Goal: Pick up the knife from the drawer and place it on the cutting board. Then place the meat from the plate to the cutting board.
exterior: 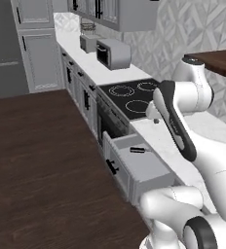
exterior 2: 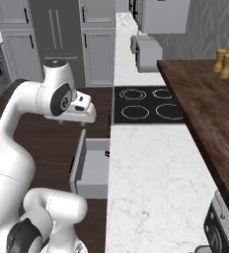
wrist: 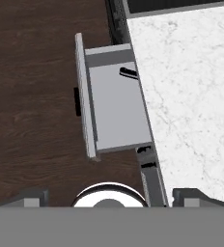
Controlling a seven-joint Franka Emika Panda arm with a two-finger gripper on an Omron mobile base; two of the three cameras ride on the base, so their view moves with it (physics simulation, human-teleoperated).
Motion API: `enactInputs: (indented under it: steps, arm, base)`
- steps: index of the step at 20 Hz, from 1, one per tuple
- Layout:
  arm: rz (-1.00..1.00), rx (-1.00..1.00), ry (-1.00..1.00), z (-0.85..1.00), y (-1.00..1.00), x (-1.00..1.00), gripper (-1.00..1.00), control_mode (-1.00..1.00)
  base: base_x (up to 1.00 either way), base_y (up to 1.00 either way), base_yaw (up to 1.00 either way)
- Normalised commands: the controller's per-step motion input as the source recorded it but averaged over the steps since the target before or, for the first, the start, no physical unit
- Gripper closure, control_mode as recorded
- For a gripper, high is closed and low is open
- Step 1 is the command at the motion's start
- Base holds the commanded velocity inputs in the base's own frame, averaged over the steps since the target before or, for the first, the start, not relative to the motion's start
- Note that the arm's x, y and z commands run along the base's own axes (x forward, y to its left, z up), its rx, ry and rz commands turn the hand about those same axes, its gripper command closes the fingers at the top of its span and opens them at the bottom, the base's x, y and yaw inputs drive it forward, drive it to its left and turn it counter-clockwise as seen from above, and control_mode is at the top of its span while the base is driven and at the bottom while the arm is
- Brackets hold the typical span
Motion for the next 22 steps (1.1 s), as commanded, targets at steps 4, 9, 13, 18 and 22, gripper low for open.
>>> enactInputs:
  steps: [4,9,13,18,22]
  arm:
    - [0.0,0.0,0.0,0.0,0.0,0.0,-1.0,1.0]
    - [0.0,0.0,0.0,0.0,0.0,0.0,-1.0,1.0]
    - [0.0,0.0,0.0,0.0,0.0,0.0,-1.0,1.0]
    - [0.0,0.0,0.0,0.0,0.0,0.0,-1.0,-1.0]
    - [0.0,0.0,0.0,-0.04,0.0,0.0,-1.0,-1.0]
  base:
    - [-0.01,-0.03,0.19]
    - [-0.16,0.04,0.19]
    - [-0.19,0.01,0.29]
    - [-0.08,0.0,0.08]
    - [0.0,0.0,0.0]
